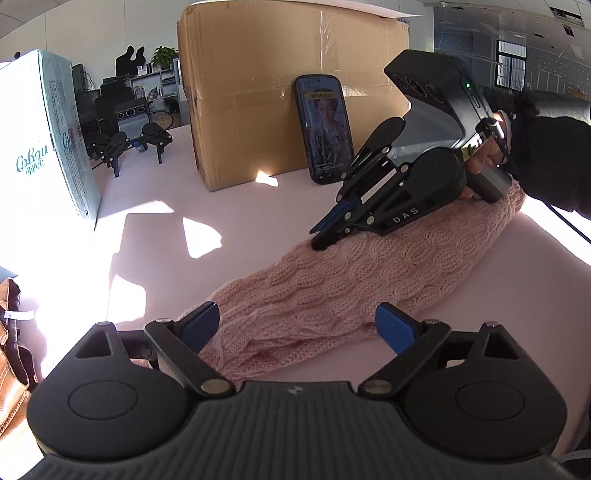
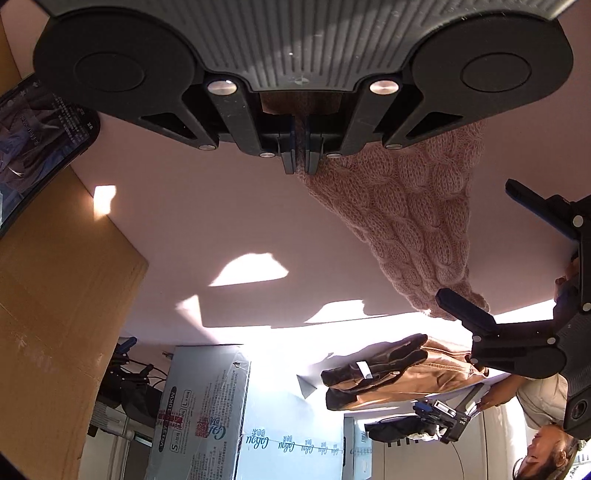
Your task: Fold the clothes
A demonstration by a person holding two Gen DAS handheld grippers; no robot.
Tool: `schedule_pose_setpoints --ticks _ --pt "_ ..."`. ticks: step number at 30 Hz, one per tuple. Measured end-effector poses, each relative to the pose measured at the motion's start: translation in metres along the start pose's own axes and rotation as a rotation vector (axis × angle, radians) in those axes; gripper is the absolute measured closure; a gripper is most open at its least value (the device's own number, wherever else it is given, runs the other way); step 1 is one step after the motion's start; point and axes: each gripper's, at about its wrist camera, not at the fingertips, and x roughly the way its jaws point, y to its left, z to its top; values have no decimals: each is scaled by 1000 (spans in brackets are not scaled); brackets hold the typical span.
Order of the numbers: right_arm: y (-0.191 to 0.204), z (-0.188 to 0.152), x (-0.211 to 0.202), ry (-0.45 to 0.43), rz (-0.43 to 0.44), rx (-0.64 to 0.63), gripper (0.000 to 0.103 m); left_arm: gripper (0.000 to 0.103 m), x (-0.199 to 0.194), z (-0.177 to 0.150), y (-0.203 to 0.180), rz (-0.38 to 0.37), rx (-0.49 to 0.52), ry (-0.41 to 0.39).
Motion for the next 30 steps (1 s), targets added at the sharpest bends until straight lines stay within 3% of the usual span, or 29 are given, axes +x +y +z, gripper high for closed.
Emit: schedule_pose_setpoints --ticks 1,2,3,7,10,13,15,19,21,22,23,27,30 --pt "1 0 -2 -6 -14 8 83 12 2 -1 0 -1 1 10" --pt "2 0 -5 -11 -40 16 61 12 4 -1 0 -2 2 19" --pt "4 -2 -13 -31 -77 26 54 12 6 -2 1 -5 -1 29" --pt "16 -21 -62 -156 -132 70 51 12 15 -9 4 5 -9 78" --pt "19 -51 -102 -241 -164 191 51 12 16 -12 10 26 -22 87" --pt "22 -86 -118 -244 -242 329 52 12 11 -10 18 48 -63 62" --pt "19 -109 -113 -192 -303 428 54 12 5 -6 23 90 -92 34" --pt "21 -135 -136 -283 -350 574 56 12 -16 7 30 163 -164 -63" --pt "30 -153 -174 -434 -374 679 41 11 -27 14 28 157 -177 -104" --pt "36 -166 -194 -510 -399 754 22 11 -29 17 25 149 -172 -112" --pt "39 -181 -204 -557 -407 835 13 11 -27 19 22 145 -161 -106" --pt "50 -238 -221 -676 -383 1155 13 11 6 23 4 98 -107 -31" --pt "53 -274 -211 -727 -288 1404 13 11 28 18 -5 50 -108 5"
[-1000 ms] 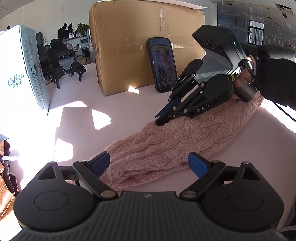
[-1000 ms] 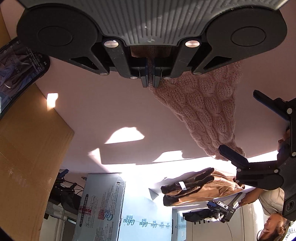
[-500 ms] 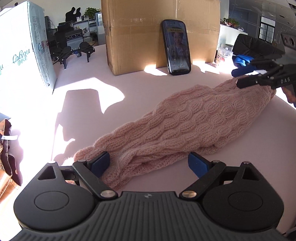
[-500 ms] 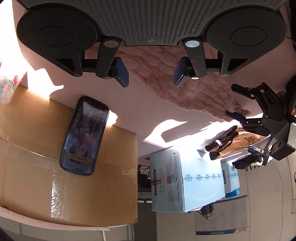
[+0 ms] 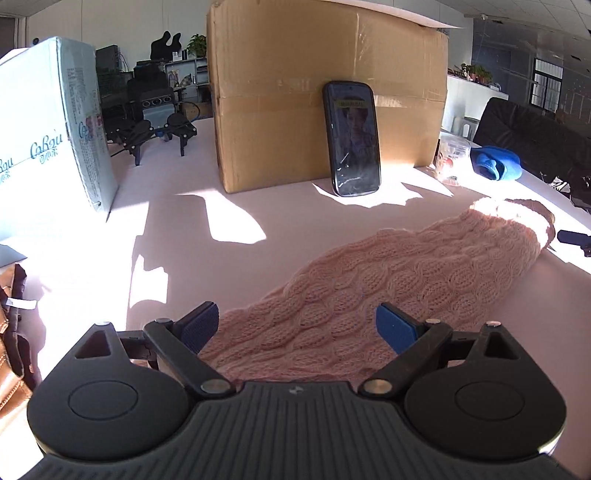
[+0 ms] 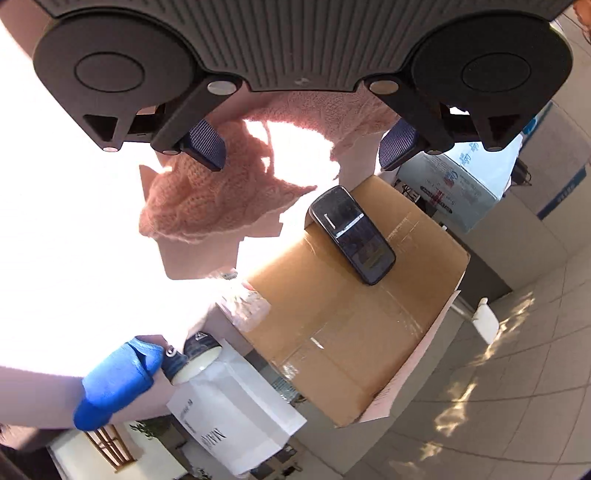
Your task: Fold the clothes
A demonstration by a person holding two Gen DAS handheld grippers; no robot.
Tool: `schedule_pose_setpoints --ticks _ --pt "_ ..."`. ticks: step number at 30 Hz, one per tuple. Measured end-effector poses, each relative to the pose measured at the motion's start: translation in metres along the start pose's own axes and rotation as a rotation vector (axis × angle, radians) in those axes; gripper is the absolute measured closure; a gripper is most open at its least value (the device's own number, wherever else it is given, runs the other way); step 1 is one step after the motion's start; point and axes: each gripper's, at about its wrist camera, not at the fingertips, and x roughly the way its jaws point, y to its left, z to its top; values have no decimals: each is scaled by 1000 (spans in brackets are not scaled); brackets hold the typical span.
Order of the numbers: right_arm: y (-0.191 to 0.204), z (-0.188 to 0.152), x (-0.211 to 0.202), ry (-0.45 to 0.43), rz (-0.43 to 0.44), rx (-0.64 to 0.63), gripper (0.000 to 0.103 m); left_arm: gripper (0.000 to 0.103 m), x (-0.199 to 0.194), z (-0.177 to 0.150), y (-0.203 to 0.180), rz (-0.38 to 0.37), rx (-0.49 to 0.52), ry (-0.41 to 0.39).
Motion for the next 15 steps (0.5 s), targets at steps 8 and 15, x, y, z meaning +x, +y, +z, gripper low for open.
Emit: schedule_pose_setpoints --ticks 8,15 --pt "-11 -14 -13 -67 -9 185 16 11 7 -12 6 -49 -100 4" --pt "-12 -18 10 -131 14 214 16 11 8 -16 0 -26 -106 14"
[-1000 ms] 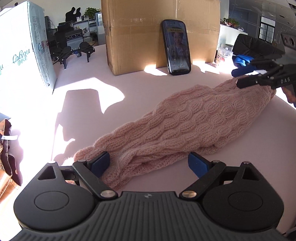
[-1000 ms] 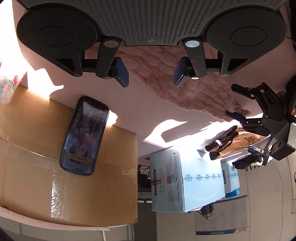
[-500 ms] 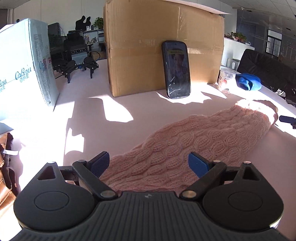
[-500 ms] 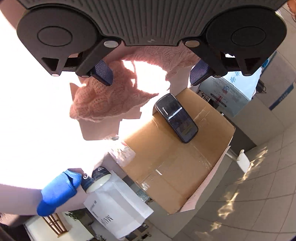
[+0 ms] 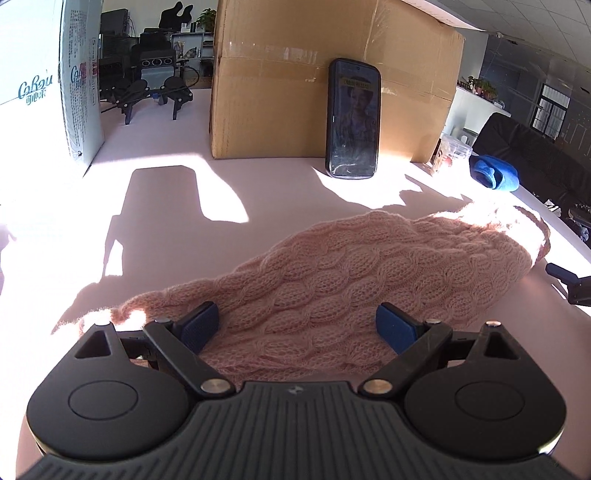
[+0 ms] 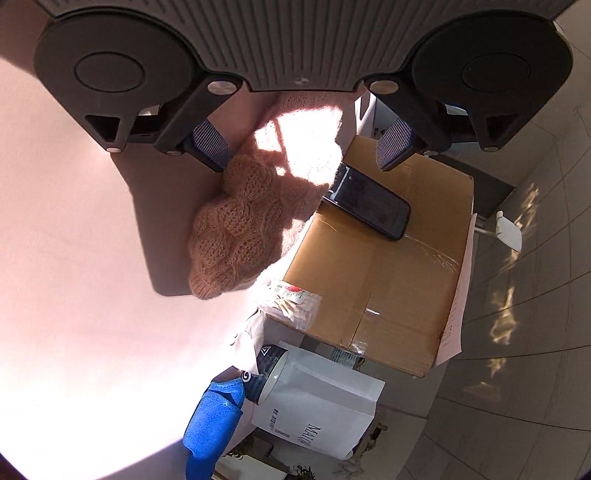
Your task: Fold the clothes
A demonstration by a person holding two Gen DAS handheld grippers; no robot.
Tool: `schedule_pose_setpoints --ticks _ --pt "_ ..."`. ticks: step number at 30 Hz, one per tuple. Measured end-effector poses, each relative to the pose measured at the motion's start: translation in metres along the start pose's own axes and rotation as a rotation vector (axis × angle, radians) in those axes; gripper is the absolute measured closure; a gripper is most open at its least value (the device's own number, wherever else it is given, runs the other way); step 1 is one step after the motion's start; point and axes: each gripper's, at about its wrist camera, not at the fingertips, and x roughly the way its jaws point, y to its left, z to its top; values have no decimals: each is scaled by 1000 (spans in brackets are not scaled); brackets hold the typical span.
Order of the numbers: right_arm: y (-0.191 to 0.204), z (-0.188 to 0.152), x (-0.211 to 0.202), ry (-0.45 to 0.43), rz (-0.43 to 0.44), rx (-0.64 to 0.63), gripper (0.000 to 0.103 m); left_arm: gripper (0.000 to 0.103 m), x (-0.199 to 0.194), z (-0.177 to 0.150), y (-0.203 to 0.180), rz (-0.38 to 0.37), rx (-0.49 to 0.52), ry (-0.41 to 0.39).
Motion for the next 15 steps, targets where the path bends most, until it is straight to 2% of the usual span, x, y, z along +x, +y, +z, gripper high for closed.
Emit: schedule_pose_setpoints --ticks 3,4,5,7,9,15 --pt "7 -4 18 -30 -40 -26 22 11 5 -3 -4 24 24 10" --pt "8 -5 22 -39 -57 -32 31 11 6 -5 -6 31 33 14" --pt "8 -6 25 -45 -74 -34 50 11 7 -5 -6 34 38 12" --pt "1 -7 31 -46 -119 -15 79 8 8 -8 -7 34 43 5" --pt "-12 -6 36 -36 -90 40 83 0 10 -9 -6 22 40 3" --pt "-10 -7 35 -57 -80 -8 89 0 12 -15 -9 31 48 -21"
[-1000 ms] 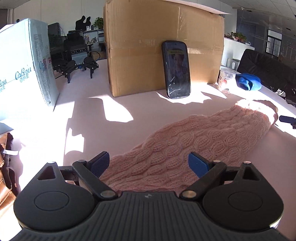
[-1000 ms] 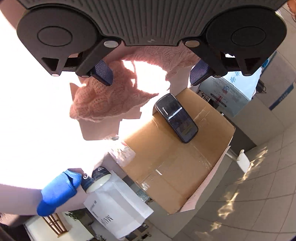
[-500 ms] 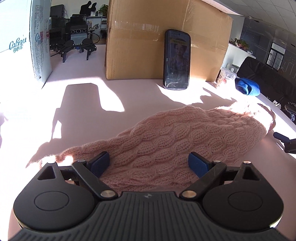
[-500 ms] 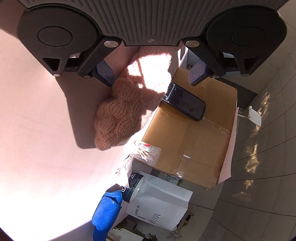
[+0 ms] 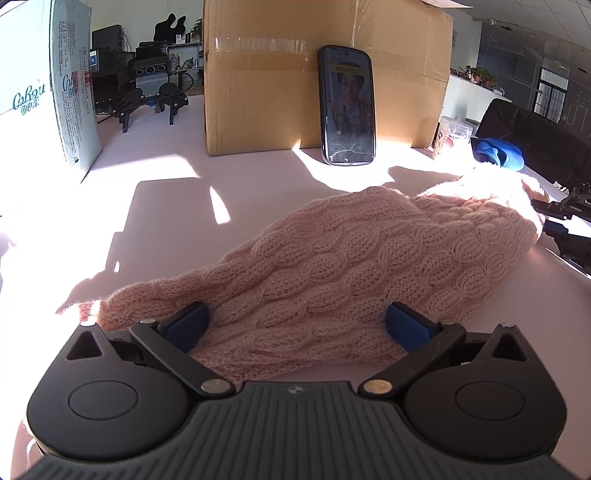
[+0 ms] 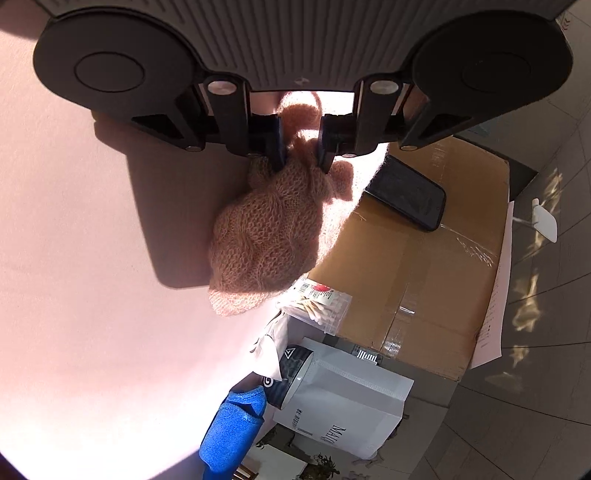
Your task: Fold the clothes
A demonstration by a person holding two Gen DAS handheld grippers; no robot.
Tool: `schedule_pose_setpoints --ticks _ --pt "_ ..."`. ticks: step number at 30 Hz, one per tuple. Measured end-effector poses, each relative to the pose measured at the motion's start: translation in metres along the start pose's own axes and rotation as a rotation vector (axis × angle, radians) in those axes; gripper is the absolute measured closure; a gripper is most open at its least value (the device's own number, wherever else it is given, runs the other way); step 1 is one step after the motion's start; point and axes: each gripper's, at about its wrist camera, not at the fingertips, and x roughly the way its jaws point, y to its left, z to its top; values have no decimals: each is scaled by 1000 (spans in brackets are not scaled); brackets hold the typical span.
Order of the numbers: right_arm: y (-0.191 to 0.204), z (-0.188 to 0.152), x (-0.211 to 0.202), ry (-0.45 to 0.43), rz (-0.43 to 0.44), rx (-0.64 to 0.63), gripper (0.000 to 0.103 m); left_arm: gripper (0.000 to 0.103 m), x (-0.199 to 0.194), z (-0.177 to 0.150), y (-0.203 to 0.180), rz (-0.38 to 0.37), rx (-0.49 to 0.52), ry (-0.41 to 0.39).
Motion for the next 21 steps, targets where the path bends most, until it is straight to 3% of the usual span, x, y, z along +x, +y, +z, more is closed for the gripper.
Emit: schedule_pose_setpoints --ticks 12,21 --pt "-1 5 -7 -1 75 -28 92 0 2 2 0 4 -1 10" --pt "1 5 -5 14 80 -37 92 0 0 -3 -6 42 -8 -15"
